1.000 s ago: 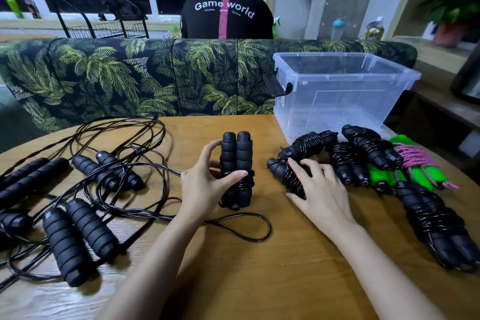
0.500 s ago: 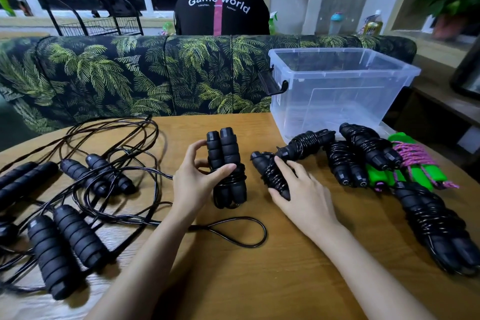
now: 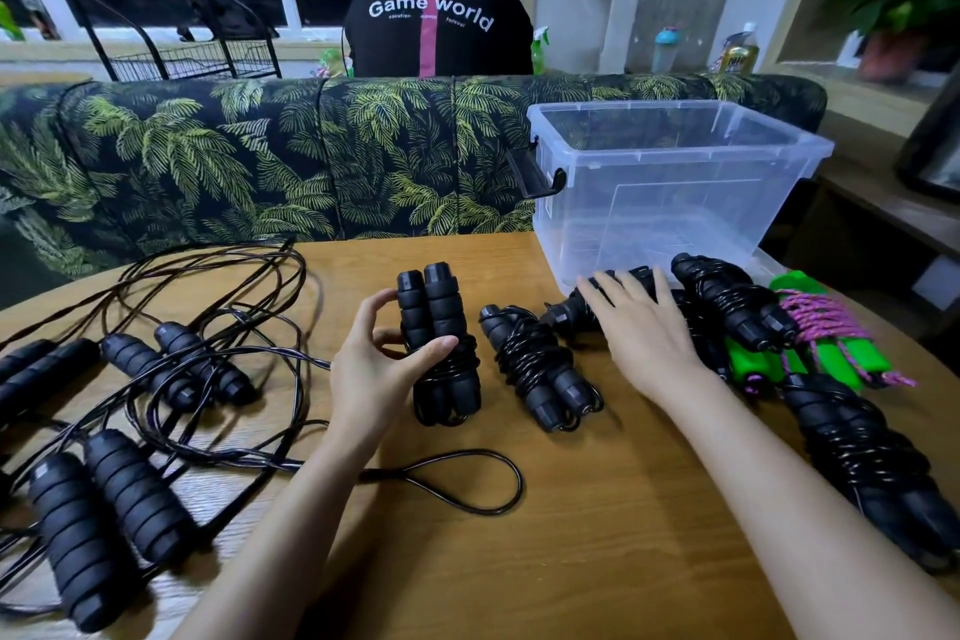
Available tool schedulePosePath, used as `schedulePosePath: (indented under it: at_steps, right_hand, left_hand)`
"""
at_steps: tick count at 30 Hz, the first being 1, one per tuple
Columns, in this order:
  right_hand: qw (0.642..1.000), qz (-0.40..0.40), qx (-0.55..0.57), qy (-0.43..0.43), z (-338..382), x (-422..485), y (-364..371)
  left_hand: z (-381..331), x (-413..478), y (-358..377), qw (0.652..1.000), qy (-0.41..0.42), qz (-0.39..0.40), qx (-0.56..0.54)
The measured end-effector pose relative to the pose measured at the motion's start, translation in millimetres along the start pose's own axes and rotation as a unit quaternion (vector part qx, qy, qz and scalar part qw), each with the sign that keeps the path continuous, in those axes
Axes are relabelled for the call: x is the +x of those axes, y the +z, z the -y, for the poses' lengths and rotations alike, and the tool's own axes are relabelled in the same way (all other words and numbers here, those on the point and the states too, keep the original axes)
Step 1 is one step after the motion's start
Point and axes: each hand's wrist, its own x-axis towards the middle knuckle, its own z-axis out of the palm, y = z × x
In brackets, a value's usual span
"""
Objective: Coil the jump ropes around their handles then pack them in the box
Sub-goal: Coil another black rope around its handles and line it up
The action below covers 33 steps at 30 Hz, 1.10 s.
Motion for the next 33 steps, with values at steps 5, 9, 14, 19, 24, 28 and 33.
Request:
schedulePosePath:
  at_steps: [5,9,14,19,24,28,33]
  right_hand:
    - [0.995,-0.079,-0.058,-0.017,1,9,11]
    - [0.997,-0.022,-0.064,-0.022,1,9,7]
    - [0.996,-0.034,-0.071,-0.047,-9,5,4]
    - [0.989,-0.131,-0.063,-0.025,-3,9,4]
    - [0.991,-0.123,0.001,0.047,32,-1,4]
    - [0.992,-0.090,0.088,0.016,25,-10,12]
    - [0.975,0.004,0.221,-0.033,4,-20,15]
  left_hand:
    - [2,1,-1,1.000,0.000,0.006,-0.003]
    - [1,0,-2,1.000,0.002,0.006,-0.005]
    - [0,-1,-3,1.000,0.002,0.009,-0.011]
    - [0,-2,-4,1.000,-0.002,0.014,-0.012]
    - [0,-2,-4,1.000,-0.003,0.015,-0.014]
    - [0,-2,-6,1.000,-0.003,0.013,-0.014]
    - [1,-2,-5,1.000,-0.004,0.020,-0.016]
